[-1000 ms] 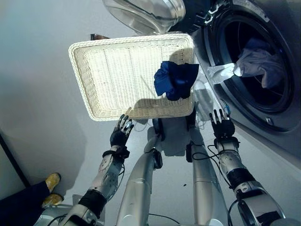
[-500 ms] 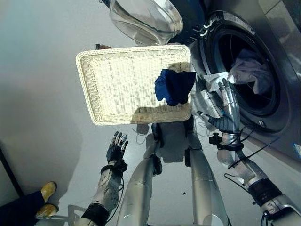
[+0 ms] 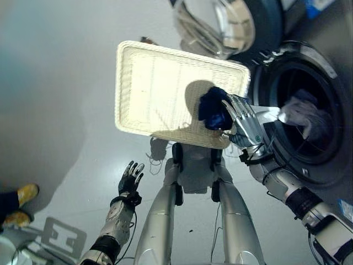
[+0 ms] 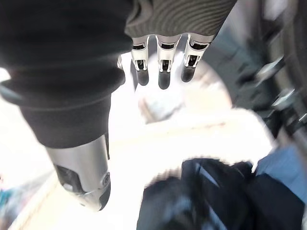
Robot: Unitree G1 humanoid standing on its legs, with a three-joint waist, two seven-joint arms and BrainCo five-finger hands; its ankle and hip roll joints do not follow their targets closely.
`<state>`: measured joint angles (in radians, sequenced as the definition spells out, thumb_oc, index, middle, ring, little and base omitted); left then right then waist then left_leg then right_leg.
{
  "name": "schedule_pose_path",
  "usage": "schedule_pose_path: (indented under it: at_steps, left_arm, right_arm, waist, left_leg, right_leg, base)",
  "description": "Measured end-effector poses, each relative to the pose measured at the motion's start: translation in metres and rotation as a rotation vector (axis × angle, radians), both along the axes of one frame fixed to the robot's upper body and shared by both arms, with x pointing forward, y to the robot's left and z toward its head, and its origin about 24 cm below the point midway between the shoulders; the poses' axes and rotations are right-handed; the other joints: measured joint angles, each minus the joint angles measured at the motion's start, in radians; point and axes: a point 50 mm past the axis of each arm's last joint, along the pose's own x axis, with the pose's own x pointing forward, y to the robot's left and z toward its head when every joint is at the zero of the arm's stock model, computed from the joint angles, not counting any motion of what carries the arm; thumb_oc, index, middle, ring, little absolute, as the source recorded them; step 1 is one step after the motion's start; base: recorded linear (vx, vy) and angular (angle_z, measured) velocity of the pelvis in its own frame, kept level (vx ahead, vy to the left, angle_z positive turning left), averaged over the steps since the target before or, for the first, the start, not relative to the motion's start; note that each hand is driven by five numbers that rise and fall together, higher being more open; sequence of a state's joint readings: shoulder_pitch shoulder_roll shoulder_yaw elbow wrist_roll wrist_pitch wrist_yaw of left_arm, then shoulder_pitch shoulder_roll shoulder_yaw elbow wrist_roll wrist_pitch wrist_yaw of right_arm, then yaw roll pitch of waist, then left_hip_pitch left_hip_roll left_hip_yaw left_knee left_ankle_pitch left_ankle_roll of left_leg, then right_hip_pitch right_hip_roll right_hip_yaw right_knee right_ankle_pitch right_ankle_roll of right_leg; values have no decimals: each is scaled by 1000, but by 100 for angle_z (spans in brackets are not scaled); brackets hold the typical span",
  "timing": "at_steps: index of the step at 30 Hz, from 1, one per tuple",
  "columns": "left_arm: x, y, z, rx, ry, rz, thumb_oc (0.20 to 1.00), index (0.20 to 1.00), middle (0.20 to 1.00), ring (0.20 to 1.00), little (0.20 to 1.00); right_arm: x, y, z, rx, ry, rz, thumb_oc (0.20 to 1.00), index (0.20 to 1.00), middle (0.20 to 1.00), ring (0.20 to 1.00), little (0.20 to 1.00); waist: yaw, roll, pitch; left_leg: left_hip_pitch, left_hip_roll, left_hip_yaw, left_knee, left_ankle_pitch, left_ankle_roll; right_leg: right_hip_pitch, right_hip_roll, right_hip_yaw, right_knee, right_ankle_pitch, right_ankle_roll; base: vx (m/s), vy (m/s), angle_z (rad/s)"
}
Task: Put the clothes into the washing machine.
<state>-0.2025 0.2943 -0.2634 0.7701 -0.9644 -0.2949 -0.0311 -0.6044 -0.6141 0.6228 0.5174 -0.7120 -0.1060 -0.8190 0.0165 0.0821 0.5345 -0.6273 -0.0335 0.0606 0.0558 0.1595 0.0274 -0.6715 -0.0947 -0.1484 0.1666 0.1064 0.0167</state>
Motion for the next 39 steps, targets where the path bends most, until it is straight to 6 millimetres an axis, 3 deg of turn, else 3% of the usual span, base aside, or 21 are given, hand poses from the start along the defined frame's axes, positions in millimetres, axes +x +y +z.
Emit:
schedule_pose_path:
  at_steps: [6, 7, 11, 13, 22, 31, 32, 33, 34, 39]
  left_arm:
    - [4, -1, 3, 23, -3, -37, 1000, 1000, 1000, 1000, 1000]
    - [7, -3, 5, 24, -9, -48, 1000, 1000, 1000, 1000, 1000]
    - [11, -4, 7, 32, -14, -61, 1000, 1000, 1000, 1000, 1000]
    - [15, -8, 7, 42, -5, -86, 1000, 1000, 1000, 1000, 1000]
    - [18, -13, 11, 44, -19, -116, 1000, 1000, 1000, 1000, 1000]
    - [22, -28, 19, 36, -62, -176, 1000, 1000, 1000, 1000, 1000]
    - [23, -29, 20, 33, -69, -179, 1000, 1000, 1000, 1000, 1000]
    - [23, -30, 22, 31, -75, -183, 1000, 1000, 1000, 1000, 1000]
    - [24, -31, 23, 29, -81, -187, 1000, 1000, 1000, 1000, 1000]
    - [25, -35, 26, 20, -89, -198, 1000, 1000, 1000, 1000, 1000]
  right_arm:
    - [21, -13, -1, -41, 147, -187, 1000, 1000, 1000, 1000, 1000]
    - [26, -24, -4, -42, 193, -262, 1000, 1000, 1000, 1000, 1000]
    - [36, -33, -5, -15, 258, -364, 1000, 1000, 1000, 1000, 1000]
    - [46, -42, -20, 50, 409, -530, 1000, 1000, 1000, 1000, 1000]
    - [51, -51, -11, 184, 452, -657, 1000, 1000, 1000, 1000, 1000]
    - [61, -53, 7, -17, 512, -713, 1000, 1000, 1000, 1000, 1000]
    - [64, -50, 13, -69, 535, -711, 755, 755, 755, 755, 755]
    - [66, -50, 17, -116, 562, -714, 313, 313, 313, 313, 313]
    - [67, -50, 21, -137, 574, -717, 200, 200, 200, 200, 200]
    - [74, -53, 42, -179, 591, -712, 200, 200, 200, 200, 200]
  waist:
    - [6, 0, 0]
    - [23, 0, 0]
    - [41, 0, 0]
    - [53, 1, 0]
    - [104, 5, 0]
    - [106, 16, -4]
    - [102, 17, -4]
    - [100, 17, -4]
    - [100, 17, -5]
    - [109, 24, -9]
  left_leg:
    - [-4, -5, -19, -34, 26, 3]
    - [-5, -6, -25, -35, 27, 4]
    - [-12, -5, -44, -38, 32, -1]
    - [-14, -3, -58, -43, 41, -12]
    - [-45, -12, -78, -45, 54, -22]
    - [-87, -18, -88, -31, 60, -31]
    - [-94, -18, -89, -30, 62, -34]
    - [-98, -17, -90, -25, 62, -35]
    - [-100, -17, -90, -23, 62, -35]
    - [-105, -15, -92, -12, 61, -33]
  right_leg:
    - [-3, -6, -14, -2, -7, 9]
    - [-3, -6, -18, -2, -8, 11]
    - [-4, -5, -29, -2, -13, 11]
    - [-7, -6, -45, 3, -21, 8]
    - [-76, -31, -64, 118, -80, 1]
    - [-136, -46, -66, 184, -107, -6]
    - [-144, -45, -66, 188, -107, -6]
    - [-149, -46, -66, 193, -108, -7]
    - [-151, -46, -66, 197, -109, -9]
    - [-158, -45, -66, 215, -114, -17]
  base:
    - [17, -33, 15]
    - [0, 0, 0]
    - [37, -43, 9]
    - [49, -42, 11]
    - [37, -20, 12]
    - [32, -20, 6]
    - [36, -37, 1]
    - [33, -35, 2]
    - [30, -44, 2]
    - [7, -19, 2]
